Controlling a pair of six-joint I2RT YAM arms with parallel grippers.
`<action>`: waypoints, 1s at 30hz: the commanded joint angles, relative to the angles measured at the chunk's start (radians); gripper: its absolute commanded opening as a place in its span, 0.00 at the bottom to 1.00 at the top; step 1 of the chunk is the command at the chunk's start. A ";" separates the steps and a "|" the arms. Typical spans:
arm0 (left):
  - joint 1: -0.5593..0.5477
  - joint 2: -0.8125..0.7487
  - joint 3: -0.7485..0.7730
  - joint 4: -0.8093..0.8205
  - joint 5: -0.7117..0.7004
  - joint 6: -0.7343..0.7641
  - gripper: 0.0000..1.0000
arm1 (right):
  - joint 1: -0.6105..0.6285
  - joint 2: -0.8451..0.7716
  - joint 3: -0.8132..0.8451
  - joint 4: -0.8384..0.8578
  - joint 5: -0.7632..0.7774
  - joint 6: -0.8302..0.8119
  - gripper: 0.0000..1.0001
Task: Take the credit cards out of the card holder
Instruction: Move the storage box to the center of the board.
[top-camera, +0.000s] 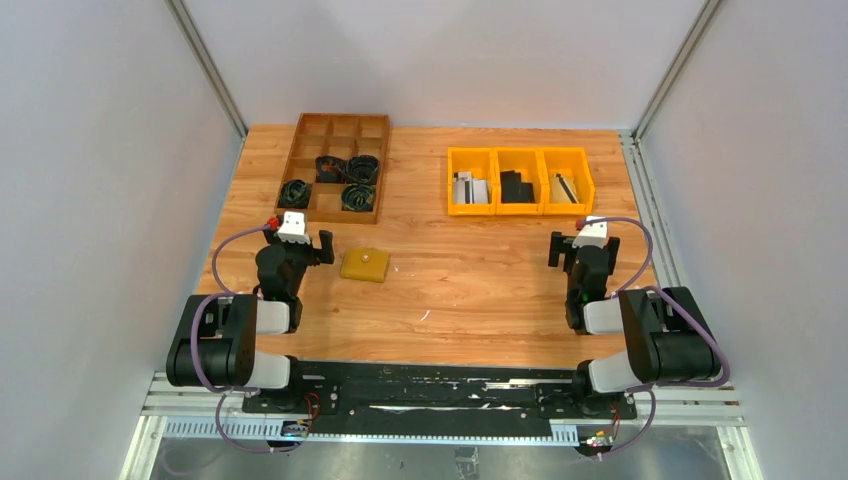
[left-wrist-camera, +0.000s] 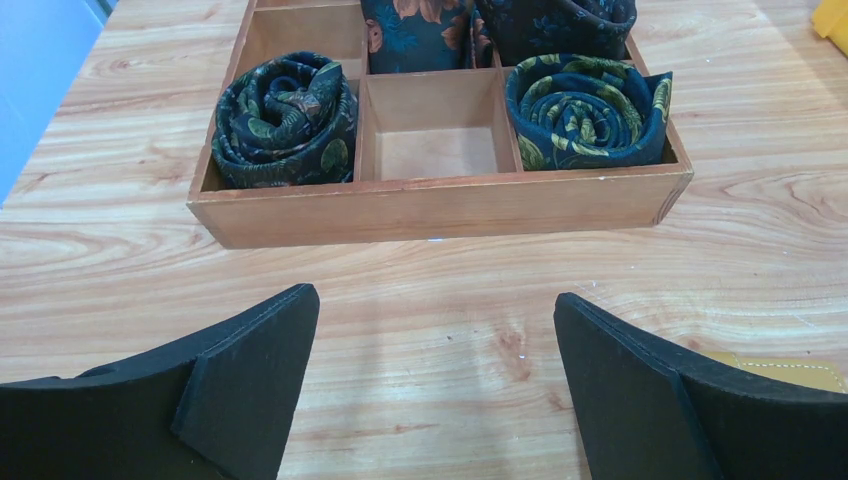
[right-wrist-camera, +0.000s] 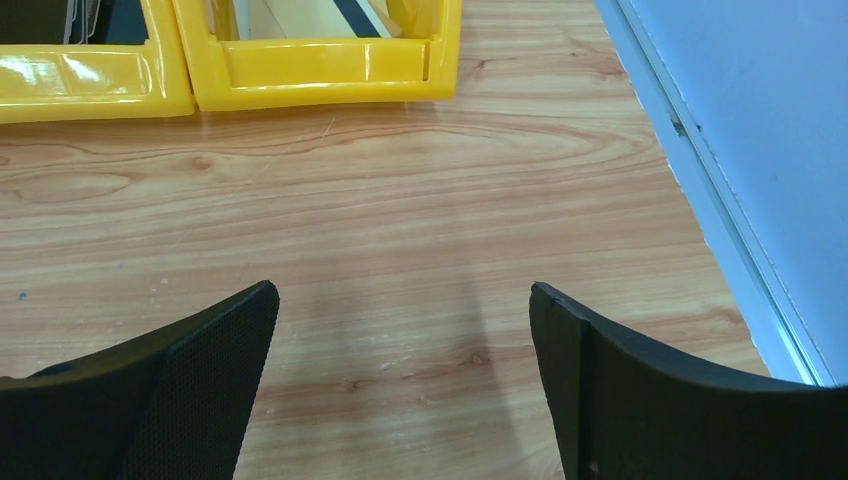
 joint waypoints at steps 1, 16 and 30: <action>-0.003 -0.004 0.012 0.007 -0.019 -0.001 1.00 | -0.008 0.005 0.015 0.010 -0.029 -0.024 0.99; -0.003 -0.005 0.013 0.008 -0.013 0.002 1.00 | 0.018 -0.105 0.059 -0.146 0.097 -0.011 0.99; 0.028 -0.148 0.598 -1.056 0.045 0.087 1.00 | 0.006 -0.071 0.730 -0.896 -0.404 0.442 1.00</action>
